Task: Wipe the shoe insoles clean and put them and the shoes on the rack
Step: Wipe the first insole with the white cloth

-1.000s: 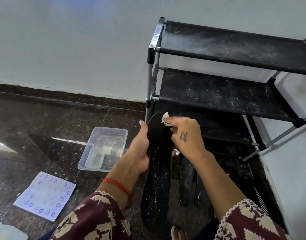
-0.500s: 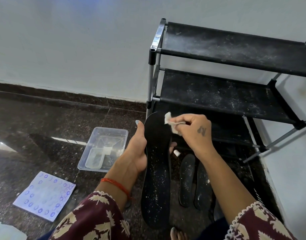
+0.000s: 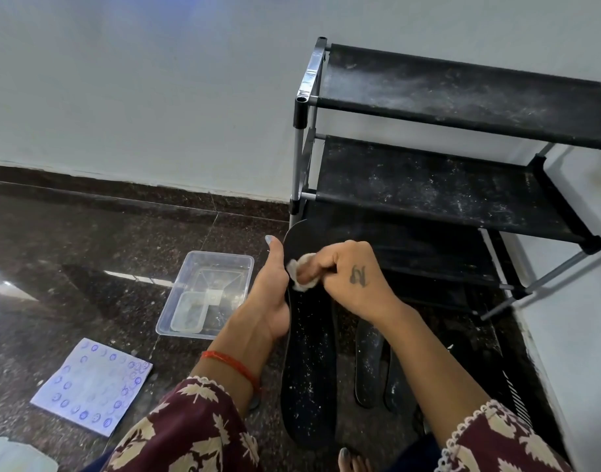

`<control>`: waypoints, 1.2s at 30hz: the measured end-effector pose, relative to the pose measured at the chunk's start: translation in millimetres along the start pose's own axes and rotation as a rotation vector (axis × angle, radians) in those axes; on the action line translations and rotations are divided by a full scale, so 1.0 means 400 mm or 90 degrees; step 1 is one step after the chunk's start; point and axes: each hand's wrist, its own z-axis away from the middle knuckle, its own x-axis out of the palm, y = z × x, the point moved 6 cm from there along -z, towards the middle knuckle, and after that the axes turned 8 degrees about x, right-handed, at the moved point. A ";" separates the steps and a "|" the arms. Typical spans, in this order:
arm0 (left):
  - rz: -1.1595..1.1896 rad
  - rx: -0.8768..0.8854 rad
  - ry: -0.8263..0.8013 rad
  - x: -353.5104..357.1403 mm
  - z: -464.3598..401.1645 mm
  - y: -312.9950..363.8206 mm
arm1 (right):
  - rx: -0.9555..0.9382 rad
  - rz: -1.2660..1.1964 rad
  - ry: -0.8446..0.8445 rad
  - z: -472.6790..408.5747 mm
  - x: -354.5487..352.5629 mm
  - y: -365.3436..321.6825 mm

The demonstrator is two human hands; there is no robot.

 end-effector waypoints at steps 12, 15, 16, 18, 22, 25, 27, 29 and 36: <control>-0.045 -0.006 -0.007 0.009 0.004 -0.011 | 0.030 0.130 0.189 -0.002 -0.040 0.039; -0.032 -0.006 0.011 0.005 0.006 -0.010 | 0.109 0.144 0.154 0.000 -0.040 0.051; -0.030 -0.004 0.018 0.003 0.006 -0.007 | 0.136 0.151 0.143 0.001 -0.043 0.054; -0.024 0.000 0.030 0.000 0.007 -0.002 | 0.174 0.145 0.118 0.002 -0.047 0.061; -0.033 -0.002 0.042 -0.005 0.007 0.000 | 0.201 0.101 0.114 -0.001 -0.058 0.075; -0.031 -0.001 0.046 -0.003 0.006 0.001 | 0.209 -0.007 0.230 -0.001 -0.101 0.084; -0.028 -0.001 0.049 0.000 0.004 0.000 | 0.176 0.002 0.269 0.004 -0.108 0.070; -0.036 0.008 0.048 0.004 0.007 -0.001 | 0.138 0.054 0.227 0.001 -0.080 0.063; -0.062 0.028 0.071 -0.018 0.000 0.009 | 0.190 0.073 0.101 -0.003 -0.050 0.066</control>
